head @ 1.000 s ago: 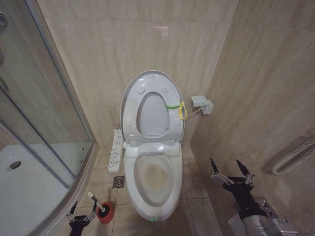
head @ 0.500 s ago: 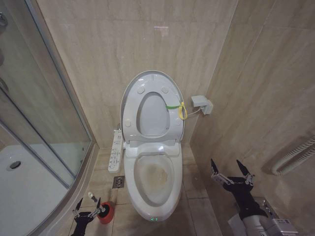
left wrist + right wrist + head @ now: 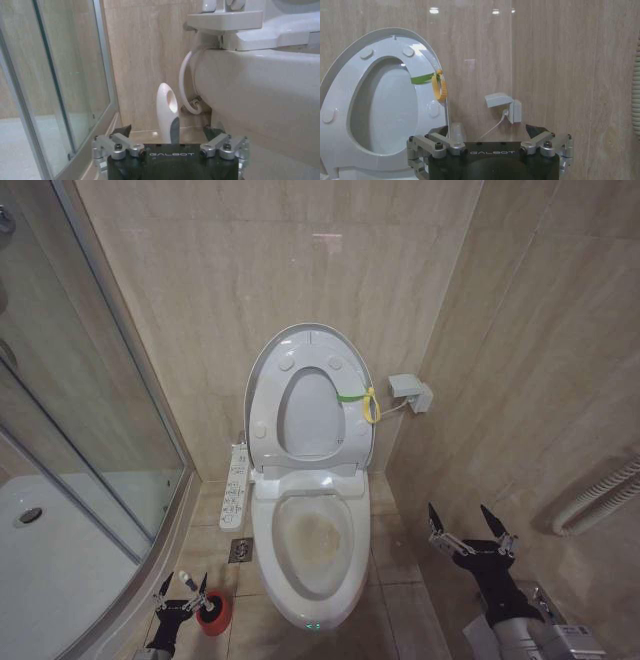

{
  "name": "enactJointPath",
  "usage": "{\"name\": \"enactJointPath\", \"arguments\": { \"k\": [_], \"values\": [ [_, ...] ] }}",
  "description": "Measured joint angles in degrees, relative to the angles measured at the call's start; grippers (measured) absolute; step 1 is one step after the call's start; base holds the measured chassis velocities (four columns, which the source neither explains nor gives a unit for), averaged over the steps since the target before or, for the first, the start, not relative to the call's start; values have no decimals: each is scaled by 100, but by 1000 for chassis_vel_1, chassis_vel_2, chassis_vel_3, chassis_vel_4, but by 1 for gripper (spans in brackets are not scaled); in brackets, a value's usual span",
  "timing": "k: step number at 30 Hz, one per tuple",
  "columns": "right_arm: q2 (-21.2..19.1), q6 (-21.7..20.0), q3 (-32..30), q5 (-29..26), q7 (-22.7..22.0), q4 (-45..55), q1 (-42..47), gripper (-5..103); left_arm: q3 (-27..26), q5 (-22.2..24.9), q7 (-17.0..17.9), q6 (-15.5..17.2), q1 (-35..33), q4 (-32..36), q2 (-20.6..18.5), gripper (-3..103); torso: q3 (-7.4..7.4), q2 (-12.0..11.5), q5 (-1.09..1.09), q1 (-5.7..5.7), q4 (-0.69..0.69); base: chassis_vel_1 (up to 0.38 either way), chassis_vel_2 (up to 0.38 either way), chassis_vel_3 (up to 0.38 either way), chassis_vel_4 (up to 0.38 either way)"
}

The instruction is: Open the toilet lid, clean the toilet bowl with a toilet brush, close the toilet lid, and flush.

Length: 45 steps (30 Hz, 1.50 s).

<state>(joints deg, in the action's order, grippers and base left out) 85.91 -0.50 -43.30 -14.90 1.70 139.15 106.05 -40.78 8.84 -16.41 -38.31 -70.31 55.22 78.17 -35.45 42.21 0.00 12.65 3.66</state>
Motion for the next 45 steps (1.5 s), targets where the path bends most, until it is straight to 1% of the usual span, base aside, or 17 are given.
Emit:
{"name": "enactJointPath", "arguments": {
  "k": [2,3,11,12,20,21,29,34,42,45],
  "values": [
    [0,0,0,0,0,0,0,100,-8,-6,-22,-58,12,-18,12,98,0,0,0,0,1,0,0,0,0],
    [0,0,0,0,0,0,0,100,-12,-6,-29,-80,9,-18,14,79,0,0,0,0,0,0,0,0,0],
    [0,0,0,0,0,0,0,100,-27,-3,-37,-112,-15,-12,16,79,0,0,0,0,0,0,0,0,0],
    [0,0,0,0,0,0,0,100,-30,-1,-37,-114,-27,-1,28,46,0,0,0,0,0,0,0,0,0],
    [0,0,0,0,0,0,0,100,-48,8,-29,-139,-79,43,87,46,1,1,0,-1,0,0,0,0,0],
    [0,0,0,0,0,0,0,100,-59,13,-29,-146,-86,43,93,22,1,1,-1,-1,1,0,0,0,0],
    [0,0,0,0,0,0,0,100,-91,33,-94,-182,-91,35,128,21,1,1,0,-1,0,0,0,0,0],
    [0,0,0,0,0,0,0,100,-136,77,-213,-257,-86,4,168,21,1,1,0,-1,0,0,0,0,0],
    [0,0,0,0,0,0,0,100,-258,195,-382,-558,-104,-141,255,21,0,1,0,-1,0,0,0,0,0],
    [0,0,0,0,0,0,0,100,-272,210,-414,-589,-113,-163,262,21,0,1,0,-1,0,0,0,0,0]
  ]
}}
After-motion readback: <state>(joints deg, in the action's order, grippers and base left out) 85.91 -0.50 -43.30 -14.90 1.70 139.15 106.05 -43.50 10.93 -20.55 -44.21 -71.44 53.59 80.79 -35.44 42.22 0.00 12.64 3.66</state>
